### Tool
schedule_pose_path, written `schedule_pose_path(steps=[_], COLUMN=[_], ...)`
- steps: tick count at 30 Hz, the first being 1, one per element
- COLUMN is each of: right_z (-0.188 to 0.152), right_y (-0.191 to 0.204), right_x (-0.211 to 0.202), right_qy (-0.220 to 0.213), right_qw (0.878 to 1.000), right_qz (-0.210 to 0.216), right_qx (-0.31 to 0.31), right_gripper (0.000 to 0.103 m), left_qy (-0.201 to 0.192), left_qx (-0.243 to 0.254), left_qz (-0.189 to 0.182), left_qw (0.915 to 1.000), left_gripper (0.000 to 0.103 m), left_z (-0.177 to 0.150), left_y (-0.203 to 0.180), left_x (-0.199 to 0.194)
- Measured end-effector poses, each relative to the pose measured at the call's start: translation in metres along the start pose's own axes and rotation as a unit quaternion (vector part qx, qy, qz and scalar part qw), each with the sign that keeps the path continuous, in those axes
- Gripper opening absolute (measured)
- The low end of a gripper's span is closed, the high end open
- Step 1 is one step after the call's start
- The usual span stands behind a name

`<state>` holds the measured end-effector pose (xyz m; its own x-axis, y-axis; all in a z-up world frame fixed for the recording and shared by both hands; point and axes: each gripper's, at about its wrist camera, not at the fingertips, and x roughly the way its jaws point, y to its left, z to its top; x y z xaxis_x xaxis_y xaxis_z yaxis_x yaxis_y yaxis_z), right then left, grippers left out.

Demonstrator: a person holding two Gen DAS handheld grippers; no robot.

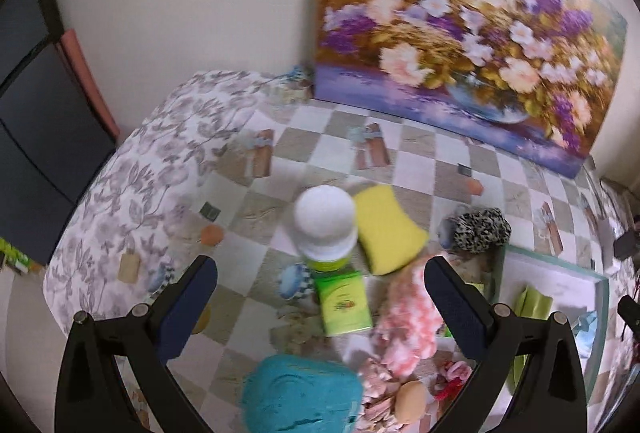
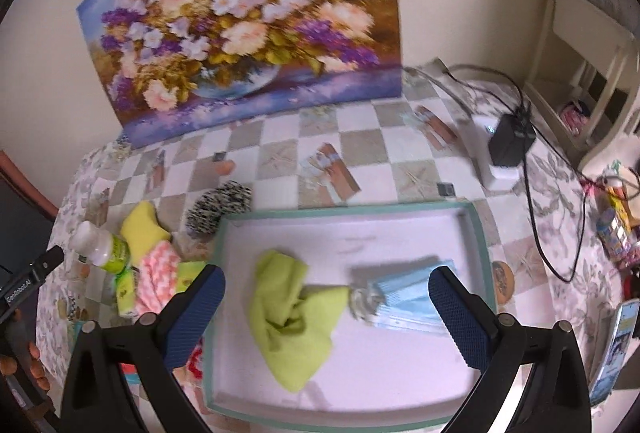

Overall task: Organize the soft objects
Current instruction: 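Move both tools back toward the pile of items, then grasp the green tissue pack with the left tool while the right tool grasps the striped towel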

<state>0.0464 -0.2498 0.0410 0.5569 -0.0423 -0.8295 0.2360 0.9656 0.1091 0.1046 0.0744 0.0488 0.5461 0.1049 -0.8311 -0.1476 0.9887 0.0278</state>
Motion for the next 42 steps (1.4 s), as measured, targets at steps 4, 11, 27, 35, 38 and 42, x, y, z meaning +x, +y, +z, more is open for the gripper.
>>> schedule_pose_path(steps=[4, 11, 27, 35, 38, 42], right_z=[0.002, -0.007, -0.05, -0.058, -0.061, -0.066], right_y=[0.029, 0.084, 0.161, 0.175, 0.178, 0.18], right_x=[-0.006, 0.015, 0.106, 0.111, 0.116, 0.12], right_qy=[-0.015, 0.014, 0.118, 0.132, 0.142, 0.152], right_qw=[0.999, 0.996, 0.977, 0.969, 0.966, 0.963], right_qz=[0.023, 0.07, 0.134, 0.166, 0.171, 0.175], right_qx=[-0.022, -0.059, -0.119, -0.13, -0.134, -0.139], right_gripper=[0.103, 0.103, 0.08, 0.06, 0.055, 0.047], left_qy=[0.006, 0.055, 0.158, 0.187, 0.192, 0.203], left_qx=[-0.012, -0.017, 0.003, 0.02, 0.021, 0.033], left_qz=[0.001, -0.011, -0.037, -0.043, -0.05, -0.048], left_qw=[0.9999, 0.9983, 0.9868, 0.9812, 0.9799, 0.9775], left_gripper=[0.103, 0.103, 0.101, 0.078, 0.075, 0.055], left_z=[0.002, -0.003, -0.023, -0.029, -0.031, -0.035], left_y=[0.019, 0.033, 0.0, -0.017, -0.02, -0.027], left_x=[0.002, 0.031, 0.108, 0.128, 0.132, 0.138])
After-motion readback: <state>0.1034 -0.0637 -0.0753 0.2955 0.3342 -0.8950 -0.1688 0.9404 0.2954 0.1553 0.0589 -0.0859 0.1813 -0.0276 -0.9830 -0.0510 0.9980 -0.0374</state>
